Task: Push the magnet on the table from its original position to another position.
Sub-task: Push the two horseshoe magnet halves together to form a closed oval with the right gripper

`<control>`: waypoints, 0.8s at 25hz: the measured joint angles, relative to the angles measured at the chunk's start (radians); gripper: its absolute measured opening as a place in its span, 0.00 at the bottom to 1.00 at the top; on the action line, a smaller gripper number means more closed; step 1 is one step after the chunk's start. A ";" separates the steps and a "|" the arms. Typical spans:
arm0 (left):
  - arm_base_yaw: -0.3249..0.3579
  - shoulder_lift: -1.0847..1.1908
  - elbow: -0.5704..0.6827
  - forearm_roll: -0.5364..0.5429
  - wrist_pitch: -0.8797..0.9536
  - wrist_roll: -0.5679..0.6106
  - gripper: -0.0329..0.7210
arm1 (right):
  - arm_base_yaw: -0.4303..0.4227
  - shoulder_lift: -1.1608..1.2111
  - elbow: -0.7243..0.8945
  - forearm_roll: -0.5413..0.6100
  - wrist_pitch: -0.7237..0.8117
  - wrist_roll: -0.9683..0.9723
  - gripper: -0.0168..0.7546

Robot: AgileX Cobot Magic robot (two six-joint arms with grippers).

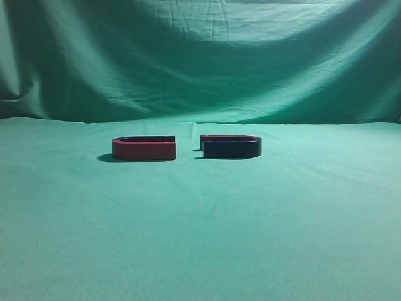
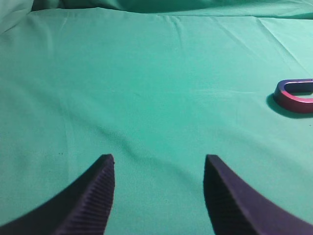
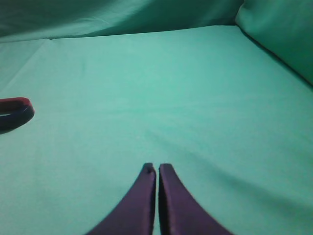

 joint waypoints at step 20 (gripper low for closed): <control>0.000 0.000 0.000 0.000 0.000 0.000 0.54 | 0.000 0.000 0.000 0.000 0.000 0.000 0.02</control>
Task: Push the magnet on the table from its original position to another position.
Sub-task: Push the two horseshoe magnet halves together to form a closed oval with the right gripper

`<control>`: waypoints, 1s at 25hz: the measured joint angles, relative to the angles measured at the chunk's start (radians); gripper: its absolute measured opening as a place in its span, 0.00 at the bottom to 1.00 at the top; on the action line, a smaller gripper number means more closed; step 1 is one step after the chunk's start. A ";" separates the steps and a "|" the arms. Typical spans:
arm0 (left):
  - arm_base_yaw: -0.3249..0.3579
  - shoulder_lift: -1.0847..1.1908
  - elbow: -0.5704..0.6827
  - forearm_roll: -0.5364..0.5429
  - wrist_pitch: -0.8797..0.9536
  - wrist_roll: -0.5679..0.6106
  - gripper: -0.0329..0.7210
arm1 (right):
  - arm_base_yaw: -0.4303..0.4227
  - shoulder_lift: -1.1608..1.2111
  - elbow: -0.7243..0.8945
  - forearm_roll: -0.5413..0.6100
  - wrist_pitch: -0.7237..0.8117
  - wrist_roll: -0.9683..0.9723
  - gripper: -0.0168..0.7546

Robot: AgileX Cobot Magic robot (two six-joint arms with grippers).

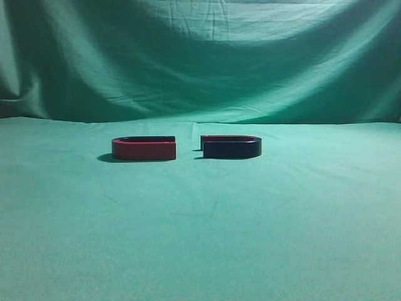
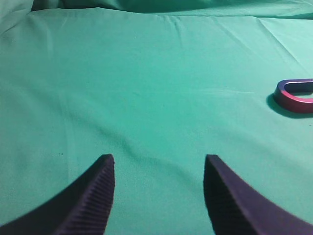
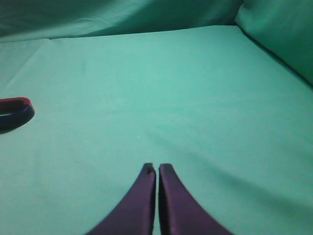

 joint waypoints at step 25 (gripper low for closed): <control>0.000 0.000 0.000 0.000 0.000 0.000 0.54 | 0.000 0.177 -0.297 0.091 -0.237 0.040 0.02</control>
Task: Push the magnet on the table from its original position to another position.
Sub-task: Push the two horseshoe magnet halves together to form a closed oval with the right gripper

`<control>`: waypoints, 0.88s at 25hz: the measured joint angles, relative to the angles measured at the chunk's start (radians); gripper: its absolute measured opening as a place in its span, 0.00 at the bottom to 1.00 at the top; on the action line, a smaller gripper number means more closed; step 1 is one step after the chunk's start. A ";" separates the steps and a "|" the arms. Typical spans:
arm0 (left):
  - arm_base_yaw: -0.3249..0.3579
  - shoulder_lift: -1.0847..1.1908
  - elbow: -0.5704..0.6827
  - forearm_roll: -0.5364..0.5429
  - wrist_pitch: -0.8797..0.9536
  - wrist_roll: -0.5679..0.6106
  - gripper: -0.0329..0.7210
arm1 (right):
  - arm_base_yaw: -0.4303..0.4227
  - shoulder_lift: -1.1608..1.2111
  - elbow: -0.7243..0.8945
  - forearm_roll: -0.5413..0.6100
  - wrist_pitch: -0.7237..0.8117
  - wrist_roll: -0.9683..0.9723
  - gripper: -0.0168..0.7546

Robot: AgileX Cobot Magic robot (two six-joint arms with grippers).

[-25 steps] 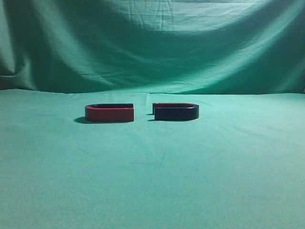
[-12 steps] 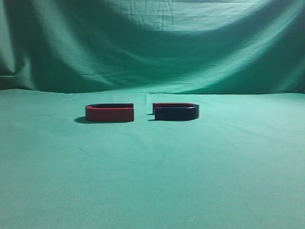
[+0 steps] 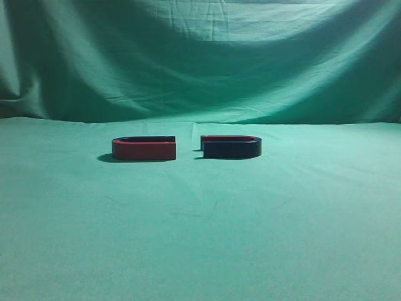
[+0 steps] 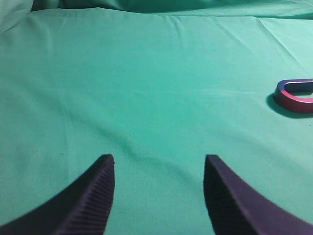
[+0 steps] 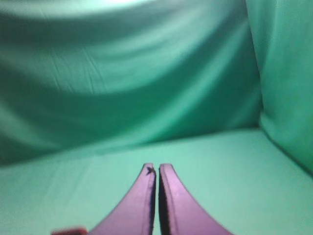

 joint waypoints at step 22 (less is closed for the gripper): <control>0.000 0.000 0.000 0.000 0.000 0.000 0.54 | 0.000 0.963 -0.640 0.197 0.879 -0.250 0.02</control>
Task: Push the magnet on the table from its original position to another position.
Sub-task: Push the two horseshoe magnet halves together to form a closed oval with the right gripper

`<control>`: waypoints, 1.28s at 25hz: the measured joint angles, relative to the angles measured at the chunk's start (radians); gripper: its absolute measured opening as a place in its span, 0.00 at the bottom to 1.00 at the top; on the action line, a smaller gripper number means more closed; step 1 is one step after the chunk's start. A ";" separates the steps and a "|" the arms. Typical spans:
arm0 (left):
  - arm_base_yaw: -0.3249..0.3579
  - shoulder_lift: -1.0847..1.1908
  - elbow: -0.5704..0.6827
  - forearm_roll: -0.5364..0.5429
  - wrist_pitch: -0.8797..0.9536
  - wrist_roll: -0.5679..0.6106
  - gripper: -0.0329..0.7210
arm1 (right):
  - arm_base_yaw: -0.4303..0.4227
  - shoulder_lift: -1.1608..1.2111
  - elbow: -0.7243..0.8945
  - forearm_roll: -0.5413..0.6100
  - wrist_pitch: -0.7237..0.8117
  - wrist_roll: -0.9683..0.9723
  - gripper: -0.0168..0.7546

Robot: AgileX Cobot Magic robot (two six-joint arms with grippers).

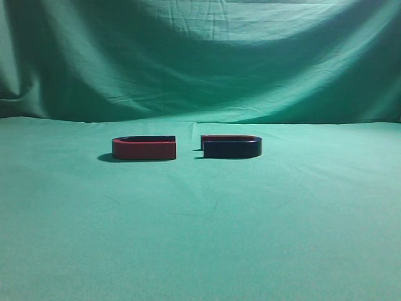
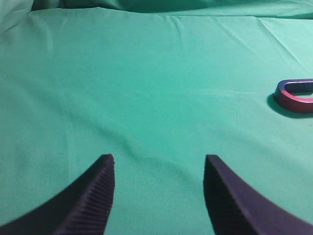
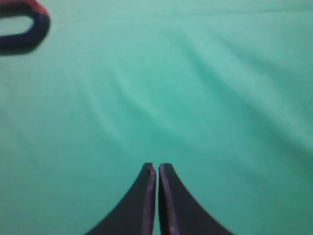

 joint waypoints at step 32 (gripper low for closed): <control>0.000 0.000 0.000 0.000 0.000 0.000 0.54 | 0.251 0.962 -0.680 0.124 -0.077 -0.013 0.02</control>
